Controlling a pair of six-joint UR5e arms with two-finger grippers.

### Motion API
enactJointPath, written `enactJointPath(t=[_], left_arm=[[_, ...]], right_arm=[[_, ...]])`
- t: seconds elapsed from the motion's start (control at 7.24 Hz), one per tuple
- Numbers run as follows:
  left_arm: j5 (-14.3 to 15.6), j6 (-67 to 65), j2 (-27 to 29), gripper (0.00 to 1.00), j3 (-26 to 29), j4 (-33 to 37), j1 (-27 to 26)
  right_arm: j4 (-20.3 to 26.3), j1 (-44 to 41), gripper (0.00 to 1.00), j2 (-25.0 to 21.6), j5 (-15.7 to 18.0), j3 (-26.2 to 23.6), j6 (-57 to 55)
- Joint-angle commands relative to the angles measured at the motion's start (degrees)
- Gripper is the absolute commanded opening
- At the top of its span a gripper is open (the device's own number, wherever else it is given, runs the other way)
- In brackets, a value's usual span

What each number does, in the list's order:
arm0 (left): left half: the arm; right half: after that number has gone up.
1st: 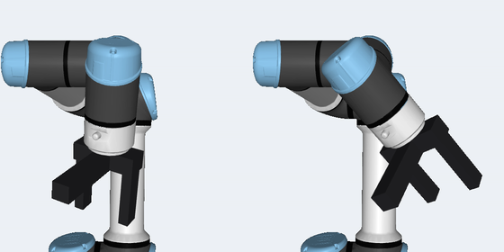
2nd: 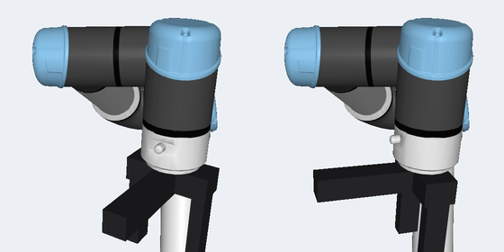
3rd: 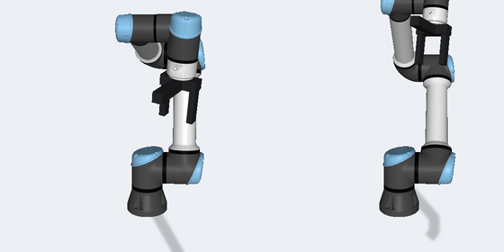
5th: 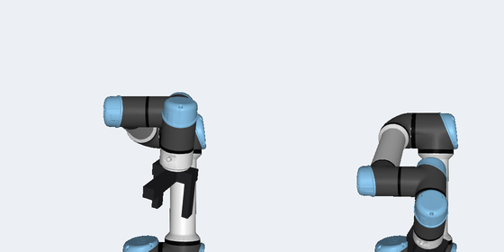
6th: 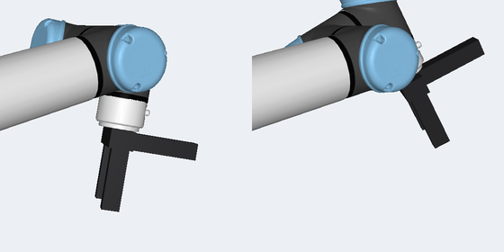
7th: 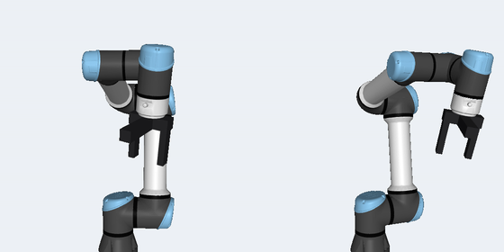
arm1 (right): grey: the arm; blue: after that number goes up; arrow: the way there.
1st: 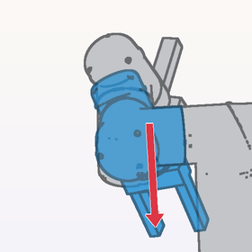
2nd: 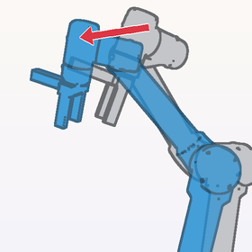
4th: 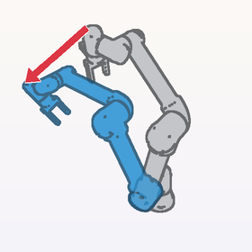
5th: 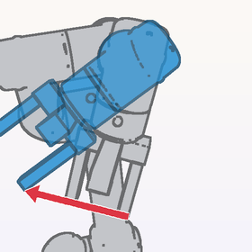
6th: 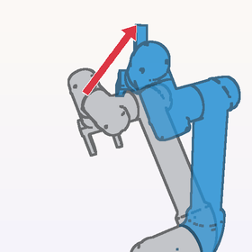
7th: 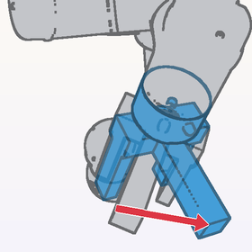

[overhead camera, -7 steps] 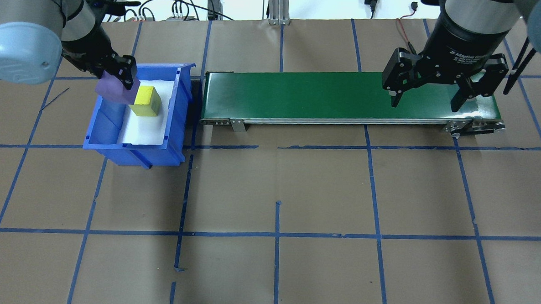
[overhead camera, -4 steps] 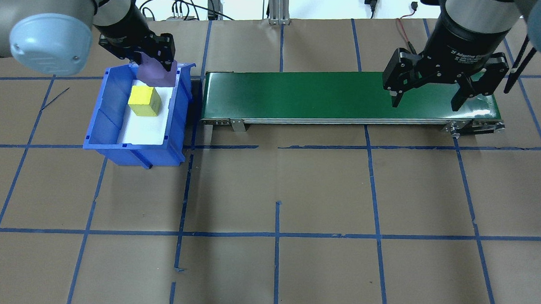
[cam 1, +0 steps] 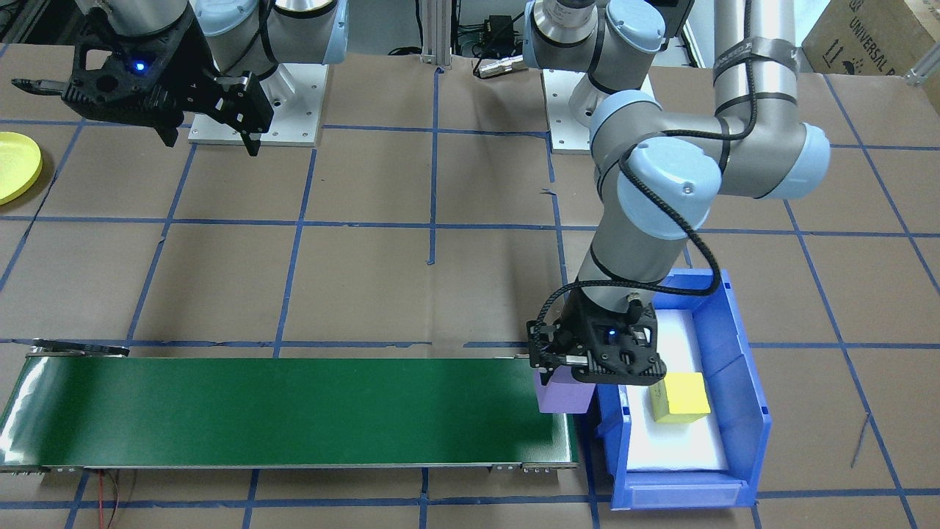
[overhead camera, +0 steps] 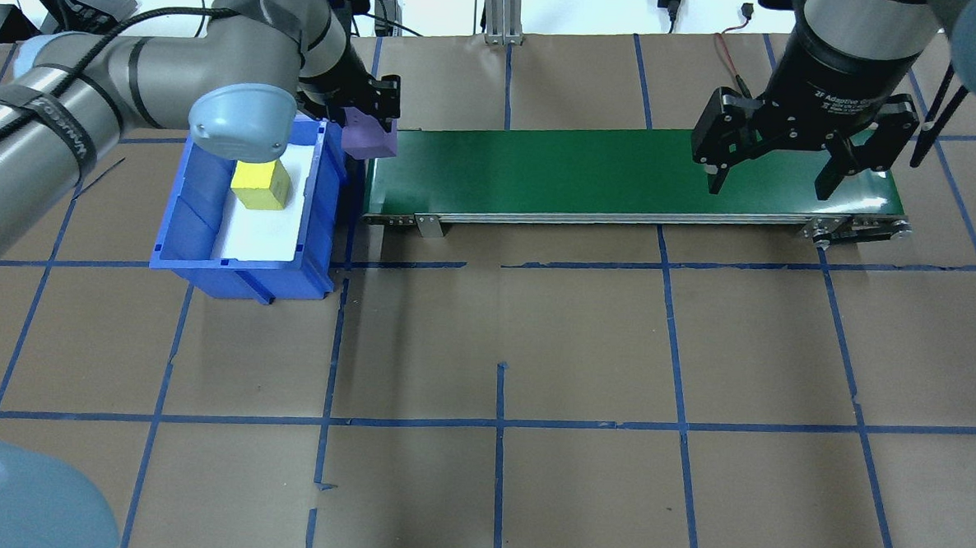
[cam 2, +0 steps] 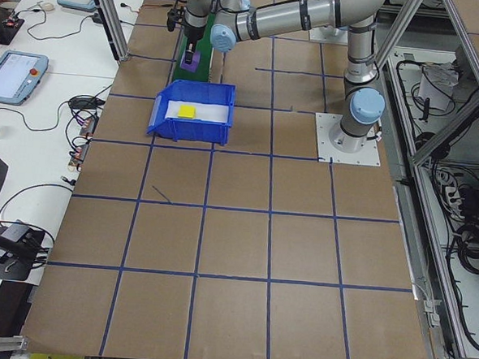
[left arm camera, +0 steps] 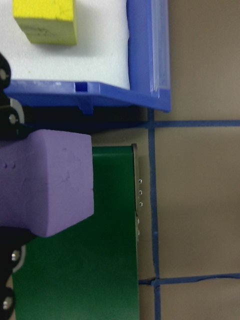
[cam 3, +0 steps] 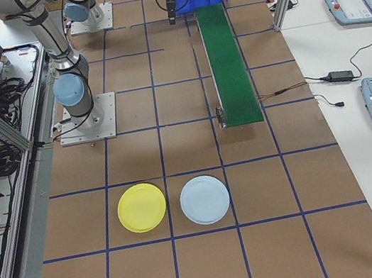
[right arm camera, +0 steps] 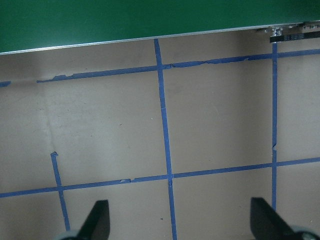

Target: Move block left to right into plate

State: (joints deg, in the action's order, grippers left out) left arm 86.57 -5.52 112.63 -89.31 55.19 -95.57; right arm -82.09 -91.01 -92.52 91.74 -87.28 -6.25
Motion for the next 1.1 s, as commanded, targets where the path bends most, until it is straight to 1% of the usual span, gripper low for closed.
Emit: enactJointPath(t=[0.0,0.14,0.28,0.41,0.55,0.69,0.83,0.97], left_arm=[[-0.3,-4.3,2.8,0.35,-0.7,-0.6,-2.5],[-1.1,-4.0,3.4,0.67,-1.1,-0.6,-2.5],[-1.0,-3.1,3.3,0.89,-0.9,-0.6,-2.5],[-0.3,0.6,2.8,1.00,0.1,-0.5,-2.4],[3.3,3.2,1.3,1.00,0.2,-0.3,-2.0],[10.1,9.1,-0.2,1.00,0.5,-0.1,-0.9],[11.2,15.8,-2.1,1.00,0.5,0.3,3.4],[10.6,24.2,-2.8,1.00,0.3,0.5,9.3]], right_arm=[[-0.2,0.0,1.00,0.0,0.1,0.1,-0.1],[-0.2,0.0,1.00,-0.1,0.0,0.2,-0.1],[-0.2,0.0,1.00,-0.1,0.0,0.2,-0.1],[-0.2,0.0,1.00,-0.1,0.0,0.3,-0.1],[-0.2,0.0,1.00,-0.2,-0.2,0.3,0.0],[0.0,0.0,1.00,-0.2,-0.1,0.2,0.0],[-0.2,0.0,1.00,-0.1,-0.1,0.1,0.0],[-0.2,0.0,1.00,-0.1,0.0,0.1,0.0]])
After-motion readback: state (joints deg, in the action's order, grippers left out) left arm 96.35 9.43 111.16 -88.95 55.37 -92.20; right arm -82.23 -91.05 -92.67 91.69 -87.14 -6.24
